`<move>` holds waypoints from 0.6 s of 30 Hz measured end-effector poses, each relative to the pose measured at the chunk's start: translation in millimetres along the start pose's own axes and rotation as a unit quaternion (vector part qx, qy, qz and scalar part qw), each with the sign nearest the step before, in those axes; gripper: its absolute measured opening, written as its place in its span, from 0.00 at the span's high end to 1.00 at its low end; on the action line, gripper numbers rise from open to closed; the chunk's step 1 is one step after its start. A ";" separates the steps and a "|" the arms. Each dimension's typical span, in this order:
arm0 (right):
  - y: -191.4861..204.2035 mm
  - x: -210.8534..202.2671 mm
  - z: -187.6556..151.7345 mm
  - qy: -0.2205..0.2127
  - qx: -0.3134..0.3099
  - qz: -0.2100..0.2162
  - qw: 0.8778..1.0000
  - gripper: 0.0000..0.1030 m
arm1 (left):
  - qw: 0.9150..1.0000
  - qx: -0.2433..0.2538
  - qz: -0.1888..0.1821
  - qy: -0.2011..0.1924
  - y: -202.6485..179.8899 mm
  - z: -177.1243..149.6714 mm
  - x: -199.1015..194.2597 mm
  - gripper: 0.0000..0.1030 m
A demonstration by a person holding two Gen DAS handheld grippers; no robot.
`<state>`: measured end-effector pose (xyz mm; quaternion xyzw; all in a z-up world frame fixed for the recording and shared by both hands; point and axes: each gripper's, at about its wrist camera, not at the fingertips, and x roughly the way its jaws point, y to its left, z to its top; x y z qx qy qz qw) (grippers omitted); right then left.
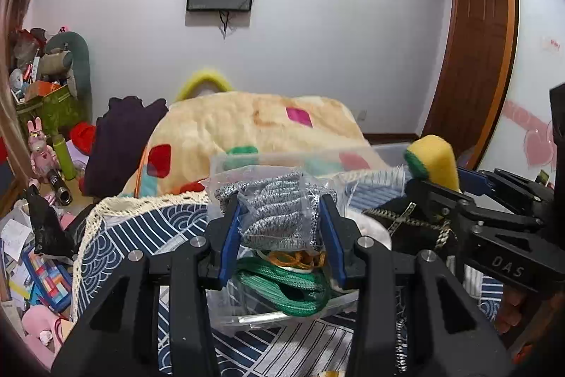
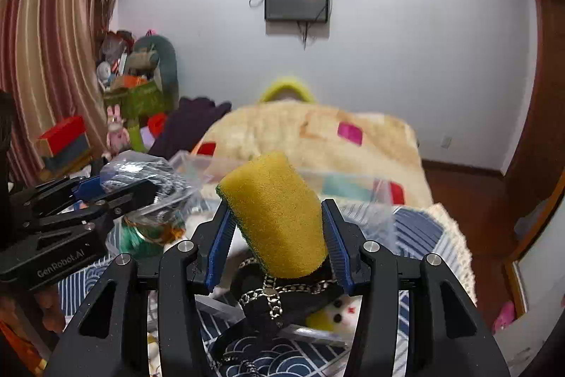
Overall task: Organize soft objects
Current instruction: 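Carry the mesh bag with the left tool into the box while the right tool drops the sponge in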
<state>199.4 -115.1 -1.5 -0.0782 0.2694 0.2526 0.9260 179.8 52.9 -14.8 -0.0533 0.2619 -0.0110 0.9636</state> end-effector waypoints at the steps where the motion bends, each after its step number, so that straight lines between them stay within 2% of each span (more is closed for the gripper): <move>1: -1.1 3.7 -1.2 0.006 0.002 0.000 1.000 0.55 | 1.000 0.005 0.000 0.003 -2.1 -2.6 3.4 0.59; 8: -2.2 25.2 -8.6 0.045 -0.001 0.001 0.999 0.55 | 1.000 0.005 -0.002 0.021 -2.3 -5.6 19.3 0.55; 14: -2.2 21.4 -8.3 0.050 -0.008 -0.001 0.999 0.53 | 0.999 -0.001 -0.008 0.031 0.5 -6.3 15.5 0.47; 16: -2.5 17.5 -7.3 0.049 -0.007 0.001 0.999 0.42 | 1.000 -0.001 -0.009 0.029 -0.1 -6.3 11.1 0.44; 18: -3.7 11.3 -5.9 0.041 -0.006 0.004 0.999 0.38 | 1.000 0.000 -0.010 0.021 -0.5 -5.6 3.3 0.40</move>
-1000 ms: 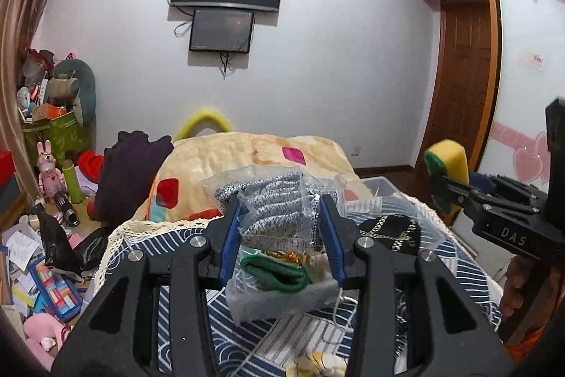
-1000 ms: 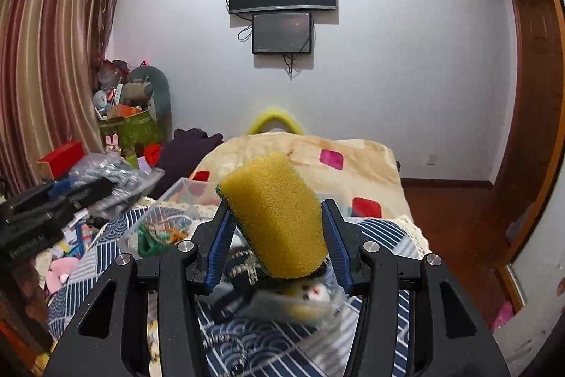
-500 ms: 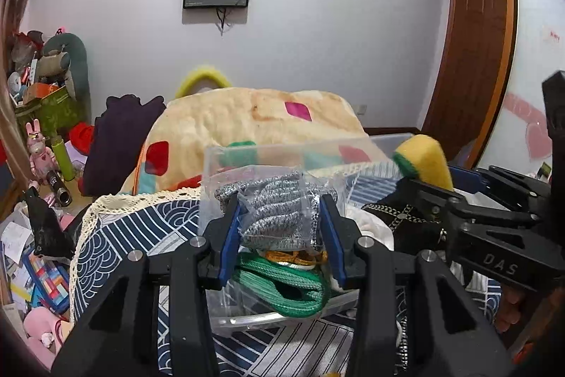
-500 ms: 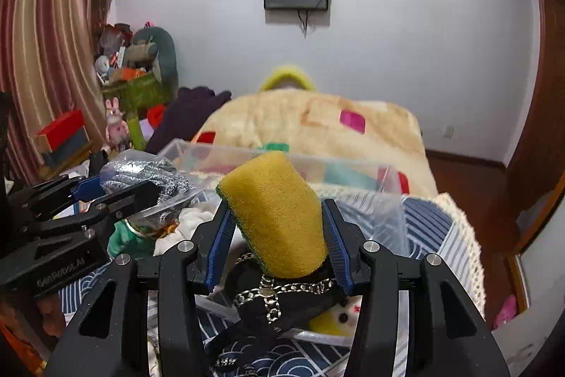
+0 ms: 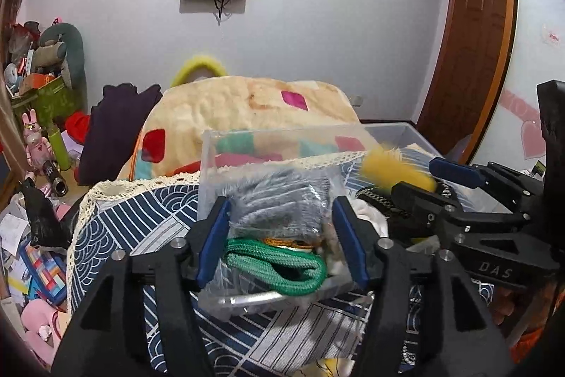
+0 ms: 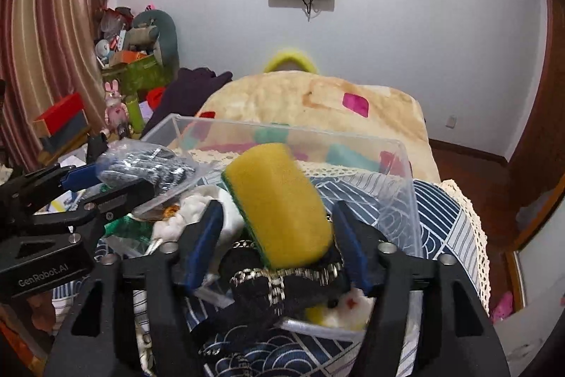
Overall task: Organize soft objects
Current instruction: 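Carry the mesh bag with the left tool into the box while the right tool drops the sponge in, then grasp the floral scrunchie with the left tool while the right tool grasps the braided cord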
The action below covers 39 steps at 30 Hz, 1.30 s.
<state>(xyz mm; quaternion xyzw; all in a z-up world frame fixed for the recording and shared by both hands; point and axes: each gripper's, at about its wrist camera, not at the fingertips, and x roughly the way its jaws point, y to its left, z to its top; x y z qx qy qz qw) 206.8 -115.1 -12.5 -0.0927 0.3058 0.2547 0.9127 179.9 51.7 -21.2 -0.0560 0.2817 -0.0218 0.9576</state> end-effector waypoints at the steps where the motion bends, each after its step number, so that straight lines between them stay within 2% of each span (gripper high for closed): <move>1: -0.3 -4.5 0.2 -0.005 -0.001 -0.002 1.000 0.38 | 1.000 0.000 0.001 -0.008 -0.4 0.1 -6.1 0.37; 8: -4.8 -35.6 5.5 -0.043 0.002 0.005 0.999 0.37 | 0.998 0.020 0.001 -0.054 -11.5 0.7 -49.3 0.26; 10: -6.0 -48.0 5.7 -0.056 0.007 0.013 0.998 0.34 | 0.998 0.025 0.002 -0.064 -14.2 0.7 -59.8 0.26; 13: -5.1 -63.4 5.5 -0.076 0.009 0.021 0.997 0.30 | 0.997 0.023 -0.004 -0.075 -16.4 -2.8 -76.3 0.20; 20: -2.6 -86.4 -7.0 -0.095 0.007 0.026 0.995 0.29 | 0.996 0.023 -0.003 -0.085 -16.8 -17.7 -101.4 0.12; 26: -2.1 -82.1 -26.5 -0.076 0.003 0.025 0.997 0.29 | 0.998 0.014 -0.005 -0.061 -10.6 -40.3 -102.9 0.11; 32: 6.5 -64.3 -51.9 -0.037 -0.013 0.020 0.999 0.29 | 1.000 0.011 -0.006 -0.015 -8.3 -68.9 -85.9 0.11; 39: 14.5 -43.9 -81.5 0.007 -0.005 0.037 0.999 0.29 | 0.999 0.014 -0.015 0.034 -14.5 -100.3 -66.1 0.11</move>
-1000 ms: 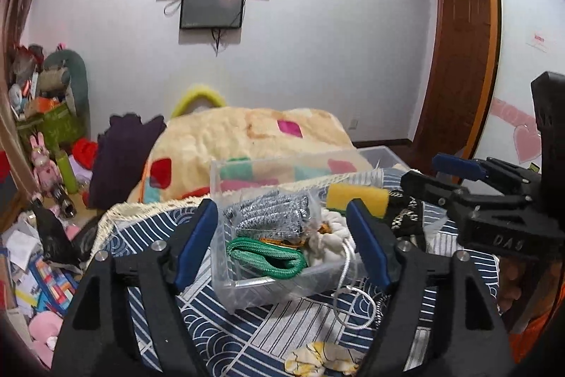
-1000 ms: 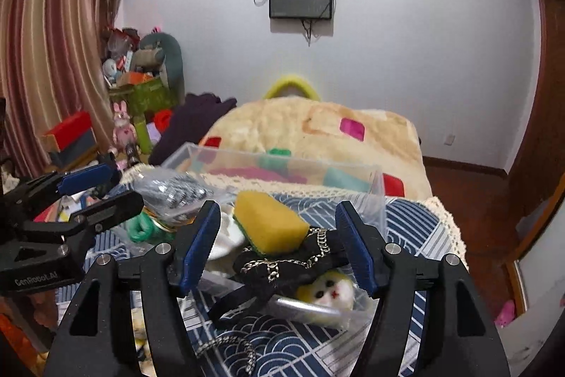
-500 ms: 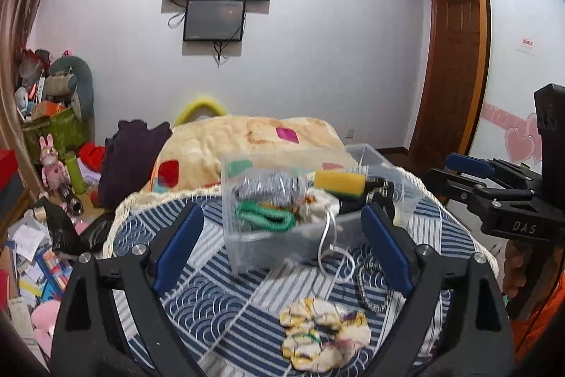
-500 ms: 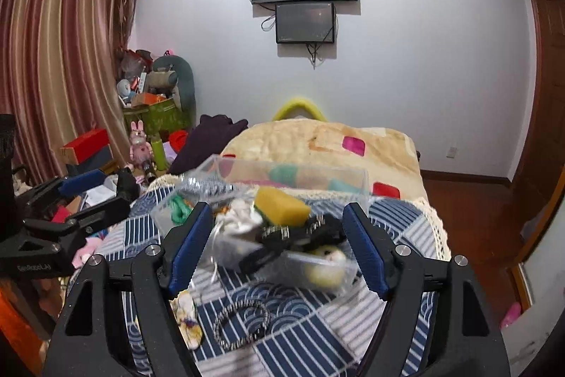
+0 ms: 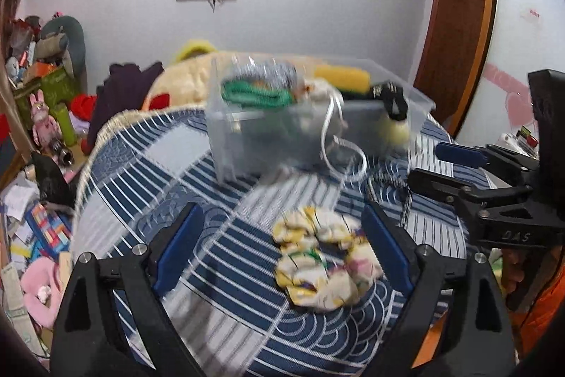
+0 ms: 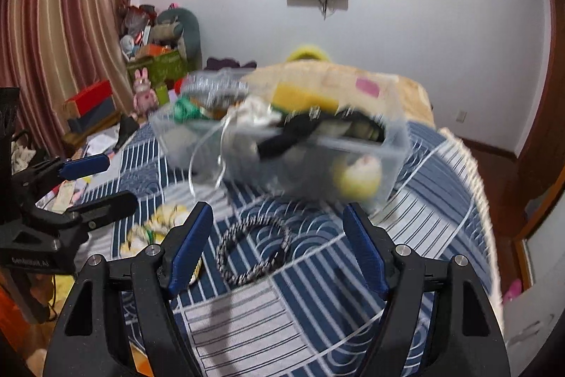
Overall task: Organize soft objects
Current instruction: 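Grasp the floral scrunchie with the left tool while the right tool grasps the braided cord, then lower the scrunchie with the left tool into the box while the right tool releases the cord there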
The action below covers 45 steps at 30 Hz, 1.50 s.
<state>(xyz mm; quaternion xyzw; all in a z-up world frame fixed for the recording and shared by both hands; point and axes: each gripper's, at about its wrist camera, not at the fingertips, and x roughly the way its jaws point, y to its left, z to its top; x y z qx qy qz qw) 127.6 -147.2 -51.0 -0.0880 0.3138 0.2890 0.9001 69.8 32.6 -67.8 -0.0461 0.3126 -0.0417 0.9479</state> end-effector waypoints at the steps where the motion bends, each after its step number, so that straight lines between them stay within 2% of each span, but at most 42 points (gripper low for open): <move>1: 0.5 3.0 -3.4 0.006 0.002 0.003 1.000 0.29 | 1.000 -0.001 -0.003 0.006 -1.2 -4.1 2.9 0.11; 5: 1.7 16.9 -13.7 0.033 0.013 0.025 0.999 0.29 | 1.000 -0.003 -0.009 0.018 -4.1 -14.9 10.8 0.14; 11: 5.7 25.9 -23.6 0.052 0.014 0.028 0.998 0.29 | 0.999 -0.009 -0.022 0.044 -7.8 -25.2 24.4 0.30; 13: 9.4 24.1 -24.2 0.050 0.001 0.018 0.999 0.39 | 0.998 -0.011 -0.032 0.048 -9.3 -26.7 27.1 0.40; 14: 11.4 23.8 -25.3 0.048 -0.005 0.012 0.999 0.41 | 0.998 -0.011 -0.035 0.048 -9.9 -27.2 27.4 0.45; 17: 15.0 24.2 -26.1 0.044 -0.019 -0.003 0.999 0.55 | 0.998 -0.011 -0.046 0.046 -9.3 -26.9 27.4 0.55; 19: 16.1 24.4 -25.9 0.041 -0.029 -0.016 0.999 0.70 | 0.997 -0.016 -0.052 0.047 -7.9 -27.4 26.4 0.69; 23: 10.2 21.4 -25.6 0.038 -0.019 -0.010 0.999 0.87 | 0.997 -0.023 -0.050 0.045 -4.4 -28.1 22.9 0.83; 27: 0.8 15.8 -25.6 0.035 0.000 0.000 0.999 0.90 | 0.999 -0.021 -0.039 0.029 -2.3 -26.1 13.1 0.87; 32: -6.6 0.5 -22.9 0.018 0.015 -0.002 1.000 0.90 | 0.999 -0.015 -0.025 -0.012 -1.0 -15.2 -10.6 0.88; 40: -13.6 -33.9 -5.8 -0.036 0.019 -0.022 0.999 0.90 | 0.997 -0.017 -0.016 -0.078 6.3 15.4 -43.1 0.88; 45: -14.8 -45.4 9.4 -0.063 0.008 -0.033 0.997 0.90 | 0.993 -0.017 -0.011 -0.113 6.2 39.0 -47.8 0.88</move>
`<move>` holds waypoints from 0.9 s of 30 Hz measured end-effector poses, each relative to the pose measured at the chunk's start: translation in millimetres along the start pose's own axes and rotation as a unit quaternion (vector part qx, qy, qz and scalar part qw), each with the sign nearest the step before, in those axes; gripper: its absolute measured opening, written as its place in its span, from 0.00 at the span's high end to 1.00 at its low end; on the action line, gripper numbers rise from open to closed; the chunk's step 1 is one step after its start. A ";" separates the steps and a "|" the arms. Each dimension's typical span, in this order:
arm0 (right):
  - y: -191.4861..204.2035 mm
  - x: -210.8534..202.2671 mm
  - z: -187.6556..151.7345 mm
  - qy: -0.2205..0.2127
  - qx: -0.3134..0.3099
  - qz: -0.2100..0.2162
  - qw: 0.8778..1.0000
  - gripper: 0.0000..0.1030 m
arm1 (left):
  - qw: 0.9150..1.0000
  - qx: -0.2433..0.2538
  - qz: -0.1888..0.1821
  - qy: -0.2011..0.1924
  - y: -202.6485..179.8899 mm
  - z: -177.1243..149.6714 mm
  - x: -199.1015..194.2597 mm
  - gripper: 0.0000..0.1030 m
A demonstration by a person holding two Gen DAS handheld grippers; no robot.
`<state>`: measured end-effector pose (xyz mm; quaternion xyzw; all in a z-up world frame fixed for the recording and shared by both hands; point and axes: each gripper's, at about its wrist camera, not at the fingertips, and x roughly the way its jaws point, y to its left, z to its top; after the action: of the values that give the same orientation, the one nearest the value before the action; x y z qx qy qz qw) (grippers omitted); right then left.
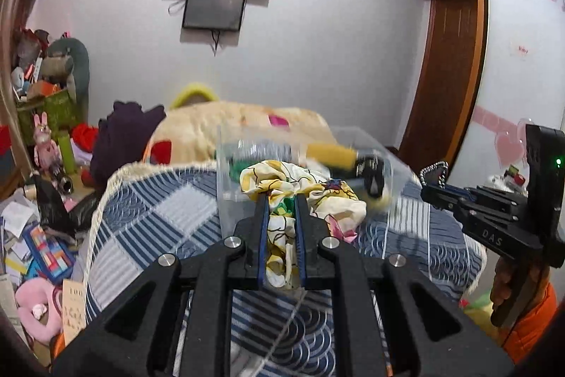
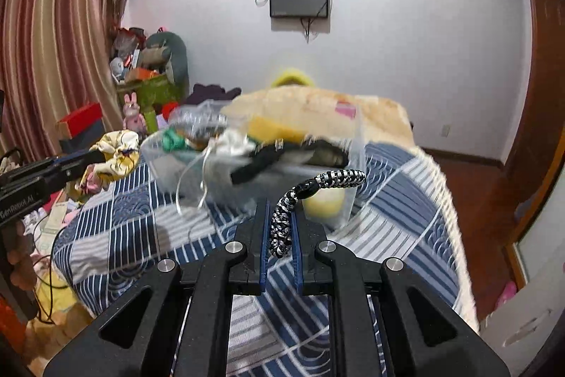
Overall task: Organize soft objects
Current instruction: 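Lower the scrunchie with the left tool into the box while the right tool releases the cord there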
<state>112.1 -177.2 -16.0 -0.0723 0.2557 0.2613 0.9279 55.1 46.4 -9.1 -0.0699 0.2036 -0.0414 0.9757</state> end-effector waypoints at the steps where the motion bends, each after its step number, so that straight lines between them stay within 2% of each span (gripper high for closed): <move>1: -0.6 -0.5 3.7 -0.005 -0.001 -0.002 1.000 0.90 | 1.000 0.001 0.002 -0.004 -0.6 2.6 1.3 0.88; 8: -3.2 -0.2 32.0 -0.039 -0.005 -0.006 0.999 0.90 | 1.000 0.017 0.006 -0.011 -8.0 27.5 24.2 0.88; 13: -5.2 10.6 46.1 -0.048 -0.008 -0.002 0.999 0.90 | 0.999 0.036 0.004 -0.014 -19.4 34.3 44.5 0.88; 20: -4.6 37.8 50.1 -0.031 -0.005 0.011 0.999 0.90 | 0.999 0.044 0.011 0.028 -24.5 30.3 91.5 0.88; 27: 0.0 66.7 39.1 0.014 -0.014 0.013 1.000 0.90 | 0.996 0.050 0.027 0.065 -17.4 18.9 123.8 0.88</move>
<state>178.0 -136.8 -16.5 -0.0858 0.2657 0.2760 0.9197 175.0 17.9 -37.8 -0.0125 0.2662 -0.0294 0.9634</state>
